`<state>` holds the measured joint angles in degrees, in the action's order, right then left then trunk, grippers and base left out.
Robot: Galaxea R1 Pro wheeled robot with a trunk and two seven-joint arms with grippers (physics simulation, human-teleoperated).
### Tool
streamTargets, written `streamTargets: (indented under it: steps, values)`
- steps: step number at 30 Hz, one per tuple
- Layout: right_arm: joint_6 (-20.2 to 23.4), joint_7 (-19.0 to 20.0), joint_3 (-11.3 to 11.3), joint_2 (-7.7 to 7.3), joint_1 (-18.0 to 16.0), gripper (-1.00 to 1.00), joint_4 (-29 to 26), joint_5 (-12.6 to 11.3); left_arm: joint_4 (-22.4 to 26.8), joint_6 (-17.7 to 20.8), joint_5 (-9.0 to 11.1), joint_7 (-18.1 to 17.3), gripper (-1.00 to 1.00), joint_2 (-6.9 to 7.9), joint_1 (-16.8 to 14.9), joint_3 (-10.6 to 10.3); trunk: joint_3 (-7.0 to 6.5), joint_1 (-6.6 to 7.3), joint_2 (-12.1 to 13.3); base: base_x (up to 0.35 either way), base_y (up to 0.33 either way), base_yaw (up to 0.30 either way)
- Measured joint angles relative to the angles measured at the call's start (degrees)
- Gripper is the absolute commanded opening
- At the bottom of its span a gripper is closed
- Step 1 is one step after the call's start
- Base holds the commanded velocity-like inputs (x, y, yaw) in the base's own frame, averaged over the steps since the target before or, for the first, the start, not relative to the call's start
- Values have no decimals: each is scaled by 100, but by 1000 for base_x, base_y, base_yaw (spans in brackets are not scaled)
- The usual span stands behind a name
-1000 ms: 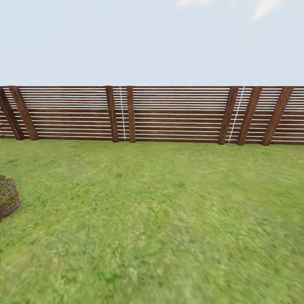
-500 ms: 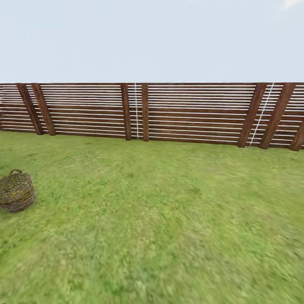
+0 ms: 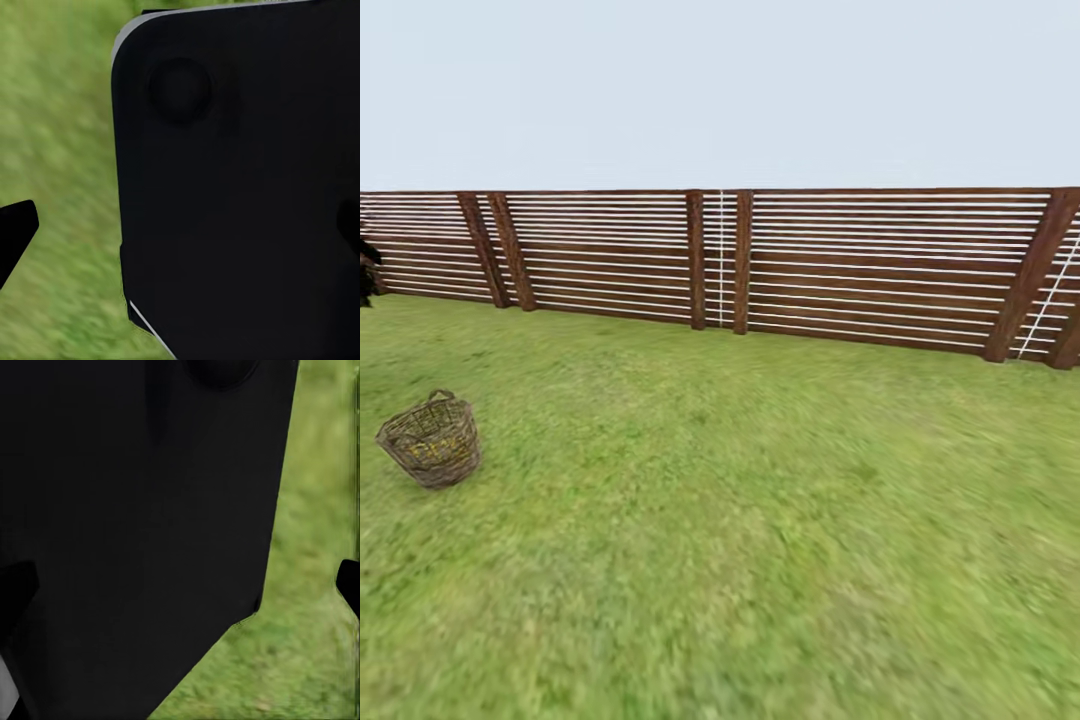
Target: Take the three Easter eggs out of the wicker basket on the lawn in the garden, then place them on the lawn next to a single tree (choose any tree) so that all three eggs are next to the same tree and none are left in the basket.
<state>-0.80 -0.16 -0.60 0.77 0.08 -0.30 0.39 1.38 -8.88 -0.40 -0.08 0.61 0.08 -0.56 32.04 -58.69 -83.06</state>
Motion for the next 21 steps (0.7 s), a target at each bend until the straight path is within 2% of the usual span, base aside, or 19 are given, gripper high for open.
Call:
streamTargets:
  steps: [7,17,21]
  values:
    - [7,6,-129,31,0,100,-222,4,-1,-42,0,3,100,-6,0,0,44,0,0,327,-76,230]
    - [15,2,-655,82,0,100,-541,9,5,-49,0,22,100,-10,0,7,107,0,0,326,-101,230]
    - [16,1,-726,79,0,100,-632,14,6,-50,0,38,100,-17,0,17,133,0,0,326,-122,231]
